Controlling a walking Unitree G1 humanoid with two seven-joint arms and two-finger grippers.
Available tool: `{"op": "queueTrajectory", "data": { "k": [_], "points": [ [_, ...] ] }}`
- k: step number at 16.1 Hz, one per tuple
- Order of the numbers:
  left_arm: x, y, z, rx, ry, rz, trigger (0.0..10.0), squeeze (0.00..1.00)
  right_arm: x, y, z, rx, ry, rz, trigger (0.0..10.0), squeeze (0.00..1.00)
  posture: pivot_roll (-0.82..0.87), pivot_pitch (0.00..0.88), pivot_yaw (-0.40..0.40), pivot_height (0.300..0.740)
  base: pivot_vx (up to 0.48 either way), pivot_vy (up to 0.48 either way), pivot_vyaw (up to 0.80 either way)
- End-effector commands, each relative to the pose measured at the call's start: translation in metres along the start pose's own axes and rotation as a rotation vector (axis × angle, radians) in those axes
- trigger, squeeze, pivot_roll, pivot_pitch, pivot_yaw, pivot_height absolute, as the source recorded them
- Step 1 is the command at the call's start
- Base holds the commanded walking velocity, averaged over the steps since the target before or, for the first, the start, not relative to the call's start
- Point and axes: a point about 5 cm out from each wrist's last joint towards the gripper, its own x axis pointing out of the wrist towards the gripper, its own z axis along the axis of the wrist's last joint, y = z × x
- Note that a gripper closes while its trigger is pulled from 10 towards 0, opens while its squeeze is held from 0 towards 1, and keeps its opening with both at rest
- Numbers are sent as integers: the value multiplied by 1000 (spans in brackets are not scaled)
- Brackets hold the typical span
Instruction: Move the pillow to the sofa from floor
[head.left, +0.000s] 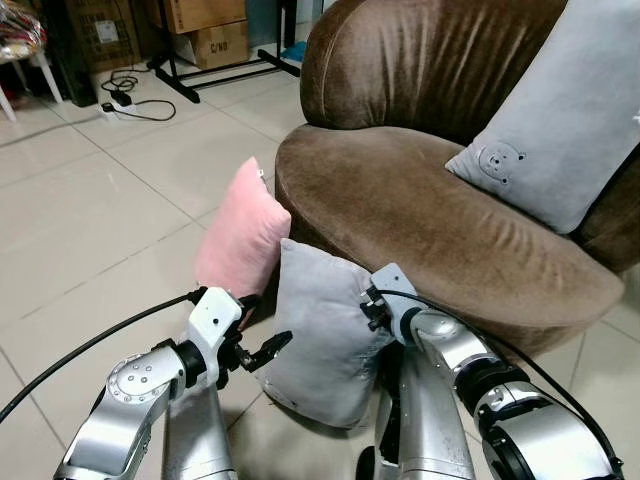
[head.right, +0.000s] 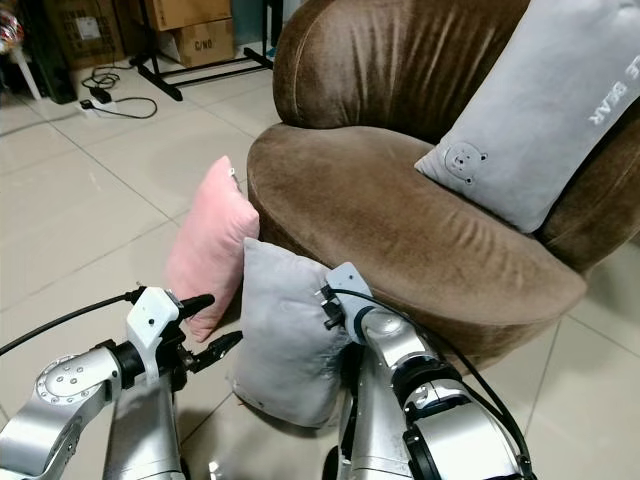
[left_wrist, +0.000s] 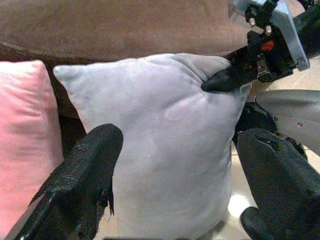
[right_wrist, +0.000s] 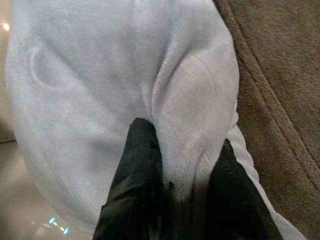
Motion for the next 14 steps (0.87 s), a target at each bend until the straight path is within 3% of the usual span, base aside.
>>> {"op": "queueTrajectory", "data": {
  "k": [1,4,7,10,11,14],
  "points": [
    [0,2,1,7,11,10,10000,0,-1,1,-9,9,30,6,0,0,66,0,-121,412,0,0,0],
    [-3,2,2,10,-7,48,10000,0,1,6,-3,5,-3,38,0,0,61,0,-117,412,0,0,0],
    [1,7,5,24,-18,78,10000,0,1,11,9,68,-105,78,0,0,48,0,-103,412,0,0,0],
    [0,6,8,27,-33,97,10000,0,-5,10,20,275,-223,163,0,0,40,0,-94,412,0,0,0],
    [-2,7,13,21,-56,124,10000,0,-17,5,29,372,-323,201,0,0,31,0,-83,412,0,0,0],
    [-9,8,26,31,-105,192,10000,0,-63,-14,60,509,-581,176,0,0,11,0,-66,412,0,0,0]
  ]
}}
